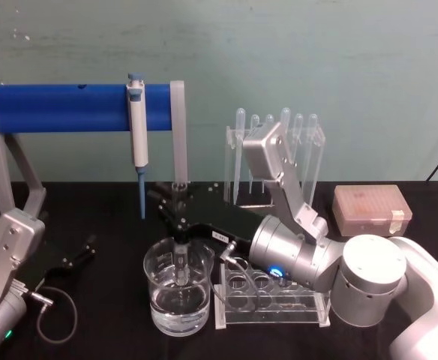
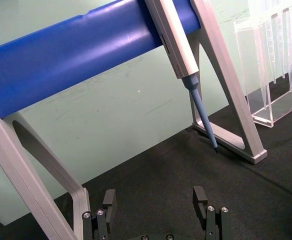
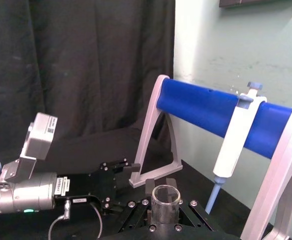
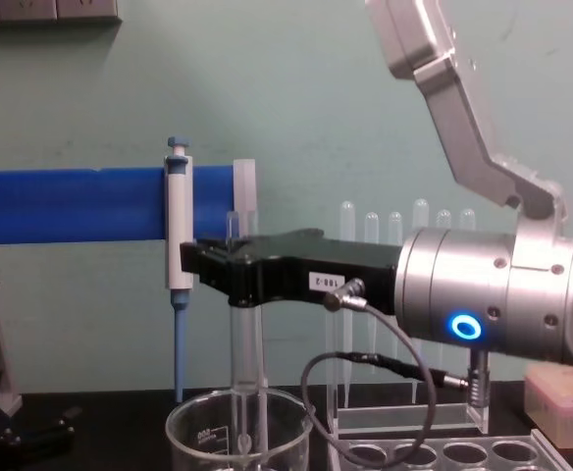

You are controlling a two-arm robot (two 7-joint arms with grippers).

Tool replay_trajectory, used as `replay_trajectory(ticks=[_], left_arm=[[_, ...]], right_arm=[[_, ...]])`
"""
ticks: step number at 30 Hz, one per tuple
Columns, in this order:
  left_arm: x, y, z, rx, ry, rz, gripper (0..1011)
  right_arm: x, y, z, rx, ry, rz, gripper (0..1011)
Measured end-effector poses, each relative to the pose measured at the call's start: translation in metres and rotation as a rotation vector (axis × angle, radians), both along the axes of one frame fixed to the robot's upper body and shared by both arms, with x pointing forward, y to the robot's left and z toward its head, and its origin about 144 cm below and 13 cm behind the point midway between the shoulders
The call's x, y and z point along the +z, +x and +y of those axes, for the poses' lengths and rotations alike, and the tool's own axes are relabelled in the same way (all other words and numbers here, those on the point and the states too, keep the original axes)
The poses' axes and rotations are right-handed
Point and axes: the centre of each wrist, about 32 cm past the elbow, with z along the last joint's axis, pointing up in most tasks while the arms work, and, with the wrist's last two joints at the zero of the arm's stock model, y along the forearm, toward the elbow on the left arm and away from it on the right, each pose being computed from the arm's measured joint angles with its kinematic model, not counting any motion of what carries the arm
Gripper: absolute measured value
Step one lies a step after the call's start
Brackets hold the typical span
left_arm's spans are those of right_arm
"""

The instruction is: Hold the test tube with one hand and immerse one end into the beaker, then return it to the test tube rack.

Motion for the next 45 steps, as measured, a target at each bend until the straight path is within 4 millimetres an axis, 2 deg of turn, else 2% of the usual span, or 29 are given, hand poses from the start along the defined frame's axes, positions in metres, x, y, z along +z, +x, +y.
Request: replay_trajectory(ticks=[30, 45], left_arm=[[0.0, 0.0, 0.0, 0.0, 0.0, 0.0, 1000], [0.0, 0.0, 0.0, 0.0, 0.0, 0.0, 1000]], right_arm=[[-0.03, 0.001, 0.0, 0.007, -0.021, 0.031, 135], [-0.033, 0.001, 0.002, 0.009, -0.024, 0.036, 135]])
